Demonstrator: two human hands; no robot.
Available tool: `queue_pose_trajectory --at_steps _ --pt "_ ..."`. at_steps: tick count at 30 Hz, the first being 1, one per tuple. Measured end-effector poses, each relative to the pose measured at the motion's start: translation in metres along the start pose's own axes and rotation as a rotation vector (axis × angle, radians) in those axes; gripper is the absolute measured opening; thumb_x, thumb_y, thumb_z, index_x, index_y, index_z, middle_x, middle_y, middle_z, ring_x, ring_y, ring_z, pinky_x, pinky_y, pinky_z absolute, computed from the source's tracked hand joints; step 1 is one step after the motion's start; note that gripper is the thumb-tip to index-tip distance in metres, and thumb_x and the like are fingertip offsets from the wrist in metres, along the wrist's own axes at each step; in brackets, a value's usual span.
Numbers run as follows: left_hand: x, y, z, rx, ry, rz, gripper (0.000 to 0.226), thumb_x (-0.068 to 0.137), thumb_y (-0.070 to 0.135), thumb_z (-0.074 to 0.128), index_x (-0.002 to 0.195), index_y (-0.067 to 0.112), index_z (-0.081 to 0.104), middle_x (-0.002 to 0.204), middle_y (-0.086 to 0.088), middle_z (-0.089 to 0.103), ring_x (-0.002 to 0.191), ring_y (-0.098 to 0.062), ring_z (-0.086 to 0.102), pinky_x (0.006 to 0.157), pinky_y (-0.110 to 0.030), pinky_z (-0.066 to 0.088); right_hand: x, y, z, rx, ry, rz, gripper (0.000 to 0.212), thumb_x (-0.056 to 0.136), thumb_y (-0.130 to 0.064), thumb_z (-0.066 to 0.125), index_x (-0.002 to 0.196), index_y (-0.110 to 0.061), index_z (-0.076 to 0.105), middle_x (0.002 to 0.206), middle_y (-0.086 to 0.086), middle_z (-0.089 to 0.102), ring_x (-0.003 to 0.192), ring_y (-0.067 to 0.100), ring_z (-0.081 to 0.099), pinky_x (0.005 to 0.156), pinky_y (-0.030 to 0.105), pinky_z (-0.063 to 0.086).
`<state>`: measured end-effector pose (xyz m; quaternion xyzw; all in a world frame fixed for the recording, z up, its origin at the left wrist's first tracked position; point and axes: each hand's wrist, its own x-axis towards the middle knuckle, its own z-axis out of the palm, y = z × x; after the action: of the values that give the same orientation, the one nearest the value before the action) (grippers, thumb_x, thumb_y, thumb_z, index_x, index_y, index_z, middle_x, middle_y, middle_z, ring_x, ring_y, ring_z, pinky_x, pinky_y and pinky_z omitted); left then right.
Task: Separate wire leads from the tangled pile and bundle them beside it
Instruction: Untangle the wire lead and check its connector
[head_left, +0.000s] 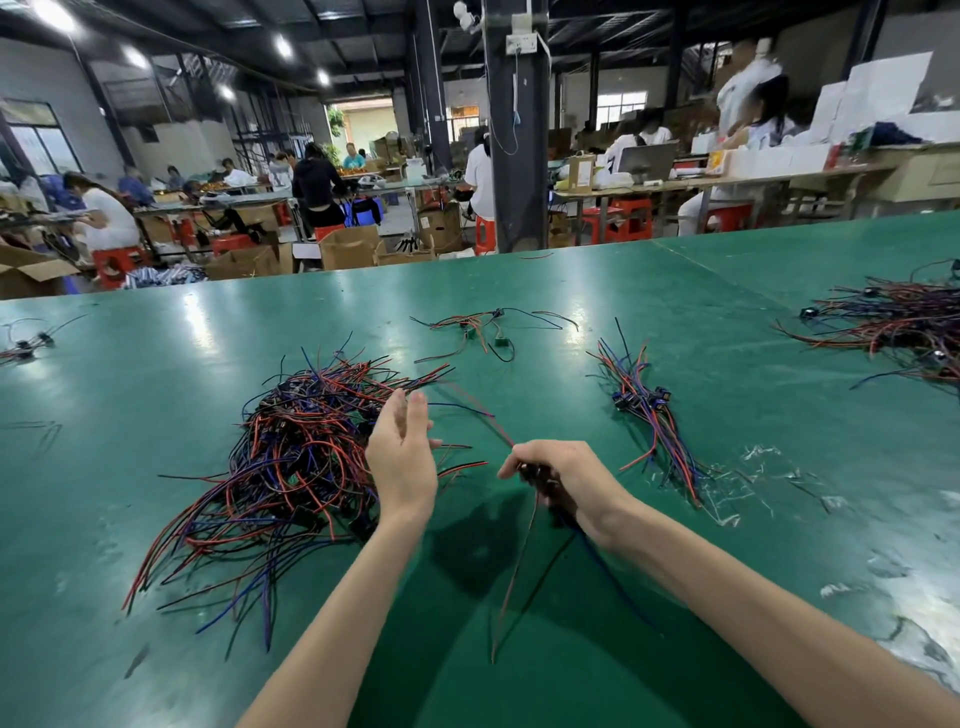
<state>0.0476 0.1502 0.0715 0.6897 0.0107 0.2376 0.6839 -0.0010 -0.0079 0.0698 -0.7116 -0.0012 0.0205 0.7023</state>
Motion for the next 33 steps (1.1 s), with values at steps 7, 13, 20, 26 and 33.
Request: queue_pose_trajectory --at_steps 7,13,20,26,33 --pt "-0.04 0.003 0.03 -0.112 -0.483 -0.285 0.026 0.097 0.014 0.05 0.092 -0.003 0.069 0.064 0.001 0.071 0.059 -0.006 0.065 0.058 -0.017 0.052 0.011 -0.009 -0.022 0.301 0.083 0.053 0.023 0.093 -0.02 0.053 0.086 -0.011 0.073 0.065 -0.007 0.052 0.051 0.008 0.031 0.051 0.021 0.027" --pt "-0.062 0.006 0.035 -0.216 -0.645 -0.4 0.021 0.093 0.005 0.053 0.081 0.006 0.07 0.069 -0.004 0.069 0.061 -0.01 0.062 0.063 -0.02 0.052 0.014 -0.006 -0.024 0.356 0.077 0.045 0.024 0.072 -0.032 0.066 0.082 -0.01 0.071 0.061 -0.007 0.062 0.042 0.004 0.038 0.044 0.015 0.036" --pt "-0.059 0.016 0.033 -0.398 -0.545 -0.564 0.009 0.09 -0.005 0.055 0.09 -0.007 0.063 0.064 -0.008 0.064 0.05 -0.01 0.057 0.05 -0.019 0.051 0.016 -0.004 -0.025 0.286 0.01 0.03 0.03 0.068 -0.035 0.068 0.088 -0.011 0.071 0.059 -0.007 0.057 0.054 0.009 0.045 0.061 0.025 0.033" --pt "-0.056 0.02 0.03 -0.326 -0.492 -0.54 0.019 0.091 -0.004 0.053 0.077 0.001 0.065 0.058 -0.004 0.064 0.045 -0.006 0.056 0.045 -0.02 0.05 0.016 -0.003 -0.031 0.242 -0.149 0.027 0.039 0.057 -0.013 0.076 0.095 -0.017 0.073 0.082 0.003 0.063 0.078 0.018 0.053 0.077 0.034 0.034" --pt "-0.058 0.021 0.03 -0.265 -0.506 -0.499 0.02 0.09 -0.002 0.056 0.073 0.0 0.064 0.06 -0.007 0.062 0.042 -0.006 0.05 0.045 -0.02 0.05 0.016 -0.002 -0.03 0.235 -0.08 -0.015 0.032 0.072 0.006 0.07 0.096 -0.016 0.073 0.065 0.0 0.059 0.066 0.016 0.057 0.073 0.034 0.037"
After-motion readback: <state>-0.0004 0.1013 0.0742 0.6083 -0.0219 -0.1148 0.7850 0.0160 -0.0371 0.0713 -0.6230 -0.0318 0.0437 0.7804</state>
